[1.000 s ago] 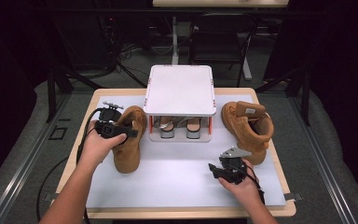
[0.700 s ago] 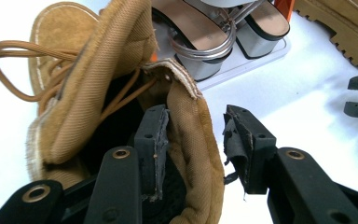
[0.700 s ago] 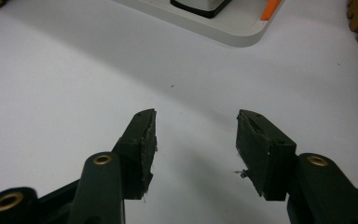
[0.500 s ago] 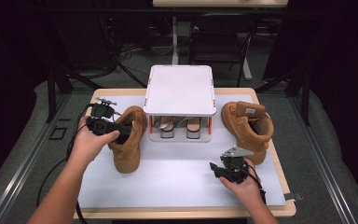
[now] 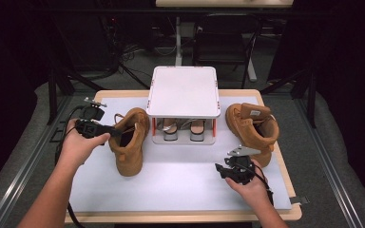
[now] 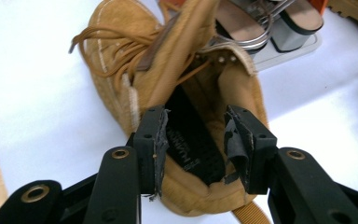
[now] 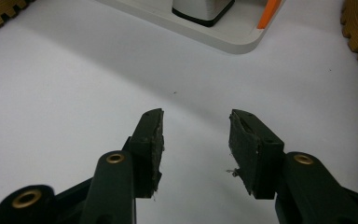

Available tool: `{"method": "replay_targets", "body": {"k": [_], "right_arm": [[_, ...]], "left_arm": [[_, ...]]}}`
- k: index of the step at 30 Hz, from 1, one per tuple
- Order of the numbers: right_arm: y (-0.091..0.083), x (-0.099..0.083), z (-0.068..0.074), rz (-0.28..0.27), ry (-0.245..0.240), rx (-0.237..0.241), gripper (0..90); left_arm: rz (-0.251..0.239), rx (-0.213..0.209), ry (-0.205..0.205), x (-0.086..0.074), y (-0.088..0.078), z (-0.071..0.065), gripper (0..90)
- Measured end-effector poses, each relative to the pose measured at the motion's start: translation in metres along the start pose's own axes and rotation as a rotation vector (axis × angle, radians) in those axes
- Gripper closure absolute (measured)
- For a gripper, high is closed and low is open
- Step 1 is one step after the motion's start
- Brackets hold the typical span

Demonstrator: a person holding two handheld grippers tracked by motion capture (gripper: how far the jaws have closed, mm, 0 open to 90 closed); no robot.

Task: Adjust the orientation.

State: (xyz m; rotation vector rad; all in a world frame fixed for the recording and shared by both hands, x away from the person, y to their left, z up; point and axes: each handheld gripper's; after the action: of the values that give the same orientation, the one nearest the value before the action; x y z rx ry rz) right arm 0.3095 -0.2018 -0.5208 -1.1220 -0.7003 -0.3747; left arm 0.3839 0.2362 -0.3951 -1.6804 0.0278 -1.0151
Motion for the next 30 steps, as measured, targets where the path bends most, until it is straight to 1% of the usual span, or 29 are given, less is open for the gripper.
{"method": "replay_targets", "body": {"k": [3,4,6,10,13,14,15,19,22,24,25,26,27,29,30], "right_arm": [[-0.001,0.002,0.001,0.021,0.000,-0.007,56.2],[-0.002,0.004,0.001,0.036,-0.008,-0.016,56.5],[-0.004,0.006,0.001,0.052,-0.012,-0.018,56.8],[-0.009,0.013,0.002,0.072,-0.022,-0.027,56.8],[-0.015,0.021,0.004,0.101,-0.045,-0.041,56.9],[-0.016,0.023,0.004,0.099,-0.046,-0.046,56.9],[-0.019,0.026,0.004,0.113,-0.048,-0.048,56.9],[-0.025,0.040,0.000,0.156,-0.029,-0.059,57.8],[-0.029,0.051,-0.003,0.190,-0.031,-0.076,58.2],[-0.032,0.059,-0.003,0.220,-0.049,-0.108,58.3],[-0.033,0.062,-0.004,0.230,-0.050,-0.112,58.3],[-0.035,0.067,-0.004,0.247,-0.058,-0.132,58.5],[-0.035,0.070,-0.004,0.257,-0.057,-0.135,58.6],[-0.037,0.076,-0.006,0.287,-0.068,-0.158,58.8],[-0.037,0.079,-0.006,0.304,-0.063,-0.157,59.3]], "left_arm": [[0.015,0.008,-0.008,-0.002,-0.001,0.004,58.8],[0.021,0.007,-0.007,-0.002,0.000,0.005,58.8],[0.047,0.015,-0.012,-0.003,0.002,0.008,58.9],[0.062,0.020,-0.018,-0.005,0.005,0.011,58.8],[0.060,0.020,-0.018,-0.006,0.006,0.011,58.6],[0.058,0.021,-0.020,-0.006,0.006,0.011,58.5],[0.057,0.019,-0.018,-0.007,0.006,0.011,58.5],[0.058,0.014,-0.020,-0.008,0.007,0.012,58.6],[0.056,0.013,-0.023,-0.009,0.007,0.012,58.5],[0.052,0.014,-0.022,-0.009,0.006,0.012,58.5],[0.049,0.015,-0.023,-0.009,0.005,0.012,58.5],[0.048,0.015,-0.022,-0.009,0.005,0.012,58.4],[0.049,0.015,-0.019,-0.009,0.005,0.012,58.4],[0.050,0.016,-0.018,-0.009,0.005,0.012,58.4],[0.051,0.016,-0.018,-0.009,0.004,0.012,58.4]]}}
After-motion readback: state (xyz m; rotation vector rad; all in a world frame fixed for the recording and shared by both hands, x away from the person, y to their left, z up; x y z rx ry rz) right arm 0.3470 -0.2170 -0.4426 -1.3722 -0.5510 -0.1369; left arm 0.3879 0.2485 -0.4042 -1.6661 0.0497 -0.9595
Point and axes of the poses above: each handheld gripper's, and its own axes: y roughly forward along the jaws, x roughly out of its top, z roughly to its left, and after that the axes turned 15 degrees about y, right-handed
